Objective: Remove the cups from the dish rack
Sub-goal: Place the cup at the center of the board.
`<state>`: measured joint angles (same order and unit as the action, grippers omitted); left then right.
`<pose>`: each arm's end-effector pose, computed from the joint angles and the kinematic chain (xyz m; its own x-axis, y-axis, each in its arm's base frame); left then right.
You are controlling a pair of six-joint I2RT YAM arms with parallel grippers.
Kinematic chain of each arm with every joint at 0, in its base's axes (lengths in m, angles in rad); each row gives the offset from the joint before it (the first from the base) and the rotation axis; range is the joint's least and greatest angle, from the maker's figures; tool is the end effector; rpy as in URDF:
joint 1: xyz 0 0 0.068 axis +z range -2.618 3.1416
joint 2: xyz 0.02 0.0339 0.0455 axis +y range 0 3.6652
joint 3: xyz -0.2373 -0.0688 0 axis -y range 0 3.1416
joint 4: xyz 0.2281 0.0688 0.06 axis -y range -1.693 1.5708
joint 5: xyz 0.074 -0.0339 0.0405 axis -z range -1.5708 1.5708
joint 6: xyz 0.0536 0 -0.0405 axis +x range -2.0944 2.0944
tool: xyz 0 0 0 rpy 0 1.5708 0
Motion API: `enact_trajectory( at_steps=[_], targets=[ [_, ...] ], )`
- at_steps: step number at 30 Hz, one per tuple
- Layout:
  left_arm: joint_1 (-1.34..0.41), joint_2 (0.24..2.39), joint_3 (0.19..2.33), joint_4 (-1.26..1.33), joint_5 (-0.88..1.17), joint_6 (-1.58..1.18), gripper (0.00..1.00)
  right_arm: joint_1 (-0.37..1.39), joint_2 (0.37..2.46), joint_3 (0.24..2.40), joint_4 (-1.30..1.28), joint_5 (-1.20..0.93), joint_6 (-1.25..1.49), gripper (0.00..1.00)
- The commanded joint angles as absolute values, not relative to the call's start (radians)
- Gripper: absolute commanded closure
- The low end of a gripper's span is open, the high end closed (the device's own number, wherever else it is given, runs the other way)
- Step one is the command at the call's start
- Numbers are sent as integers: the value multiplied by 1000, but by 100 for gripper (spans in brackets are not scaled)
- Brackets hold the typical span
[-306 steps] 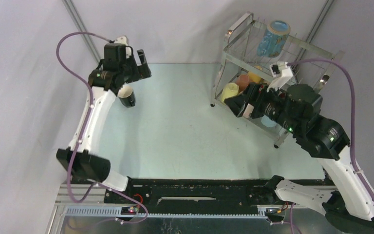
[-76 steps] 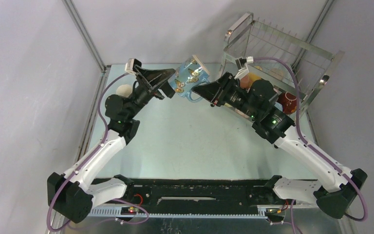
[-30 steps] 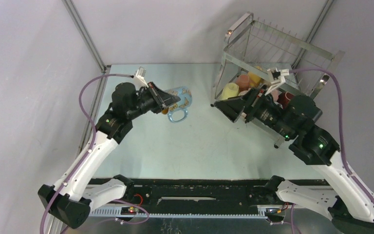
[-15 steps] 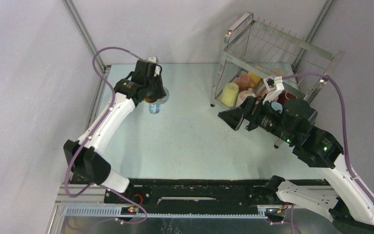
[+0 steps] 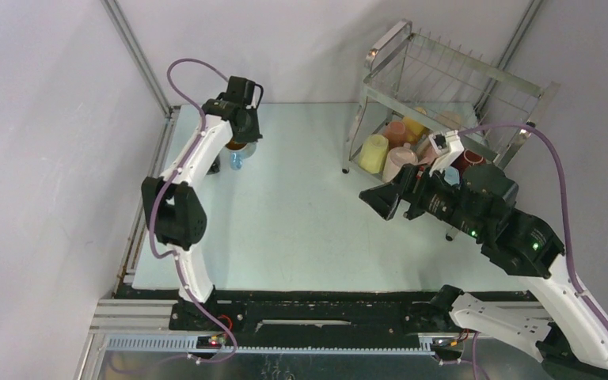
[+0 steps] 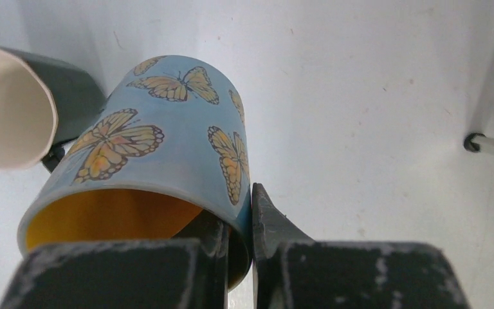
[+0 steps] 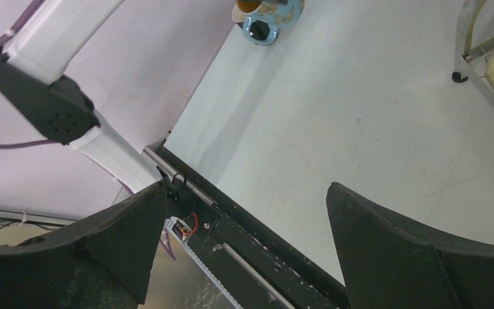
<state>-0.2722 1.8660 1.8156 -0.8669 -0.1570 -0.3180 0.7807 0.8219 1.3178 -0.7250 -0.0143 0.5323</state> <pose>0.3847 -0.0987 0.2882 -0.7808 -0.1027 -0.6163 -0.0738 0.9947 -0.0722 0.1094 0.1095 0.4196 -0.5012 0.2178 -0.8375 -0.5330 0.6847 0.4971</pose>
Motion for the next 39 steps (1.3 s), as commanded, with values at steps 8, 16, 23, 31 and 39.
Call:
enact_trajectory(
  at_steps=[8, 16, 23, 31, 39],
  targets=[
    [-236, 2042, 2083, -885, -230, -245, 100, 776, 790, 1343, -751, 0, 502, 0],
    [-208, 2127, 2103, -886, -218, -236, 100, 775, 788, 1342, -769, 0, 497, 0],
    [-197, 2173, 2110, -890, -190, -240, 100, 775, 791, 1342, -791, 32, 493, 0],
    [-175, 2204, 2124, -901, -176, -242, 94, 771, 797, 1343, -796, 32, 484, 0],
    [-165, 2214, 2141, -908, -157, -232, 69, 765, 806, 1342, -795, 26, 483, 0]
  ],
)
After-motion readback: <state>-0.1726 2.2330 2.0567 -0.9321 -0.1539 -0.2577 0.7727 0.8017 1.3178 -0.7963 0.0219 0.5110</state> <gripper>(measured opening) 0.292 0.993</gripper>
